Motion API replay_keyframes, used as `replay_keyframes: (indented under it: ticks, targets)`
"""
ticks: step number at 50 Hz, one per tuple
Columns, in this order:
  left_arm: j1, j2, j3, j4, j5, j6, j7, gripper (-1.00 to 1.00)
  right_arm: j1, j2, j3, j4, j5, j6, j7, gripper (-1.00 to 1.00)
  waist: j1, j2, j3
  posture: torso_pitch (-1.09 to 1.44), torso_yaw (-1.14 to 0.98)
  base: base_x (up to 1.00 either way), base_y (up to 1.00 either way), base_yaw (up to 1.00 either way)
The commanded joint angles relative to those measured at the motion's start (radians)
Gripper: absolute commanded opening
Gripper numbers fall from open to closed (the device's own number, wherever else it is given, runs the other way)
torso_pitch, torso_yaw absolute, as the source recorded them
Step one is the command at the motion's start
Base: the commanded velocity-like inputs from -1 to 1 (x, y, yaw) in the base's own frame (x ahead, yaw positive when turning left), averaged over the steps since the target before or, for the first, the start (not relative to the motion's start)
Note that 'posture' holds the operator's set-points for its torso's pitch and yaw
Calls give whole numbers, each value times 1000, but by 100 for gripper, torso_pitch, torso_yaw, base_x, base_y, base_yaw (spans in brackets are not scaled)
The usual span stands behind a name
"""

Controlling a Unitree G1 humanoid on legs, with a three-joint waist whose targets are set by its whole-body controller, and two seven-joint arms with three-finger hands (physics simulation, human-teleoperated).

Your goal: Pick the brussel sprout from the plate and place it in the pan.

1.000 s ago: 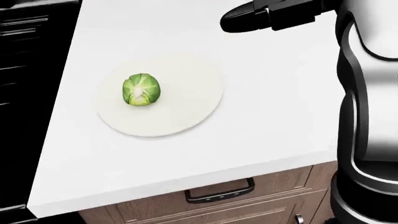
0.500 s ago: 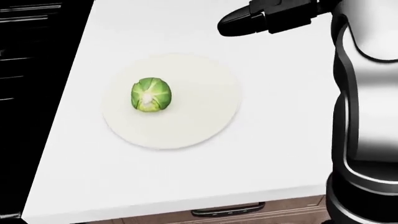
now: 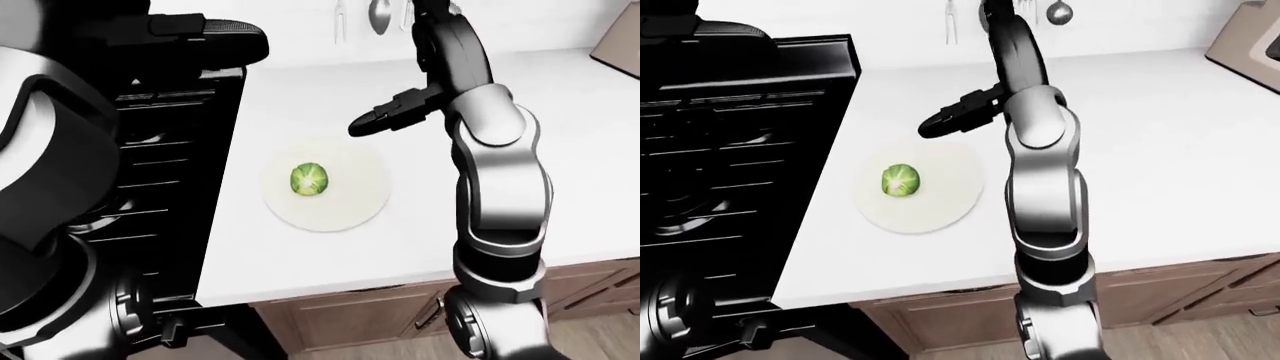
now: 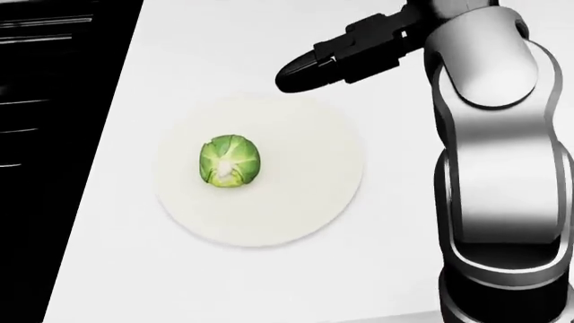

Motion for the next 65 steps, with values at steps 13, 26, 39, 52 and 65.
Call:
replay_keyframes:
  ticks: [13, 26, 39, 52, 65]
  targets:
    - [-18, 27, 8, -10, -19, -35, 14, 100, 29, 55, 26, -32, -81, -48, 44, 100, -4, 11, -27, 0, 0, 0, 0, 0]
    - [-16, 26, 7, -12, -18, -33, 14, 100, 100, 132, 38, -57, -48, -42, 50, 100, -4, 16, -27, 0, 0, 0, 0, 0]
    - [-13, 20, 6, -17, -9, -31, 8, 100, 153, 165, 49, -48, 58, -45, 28, 100, -2, 18, -31, 0, 0, 0, 0, 0]
    - [-14, 9, 4, -21, 4, -23, 1, 100, 180, 196, 87, -4, 113, -65, 35, 100, -1, 18, -36, 0, 0, 0, 0, 0]
    - [-16, 5, 2, -26, 1, -19, 7, 100, 188, 220, 71, 74, 170, -118, 36, 100, -2, 19, -39, 0, 0, 0, 0, 0]
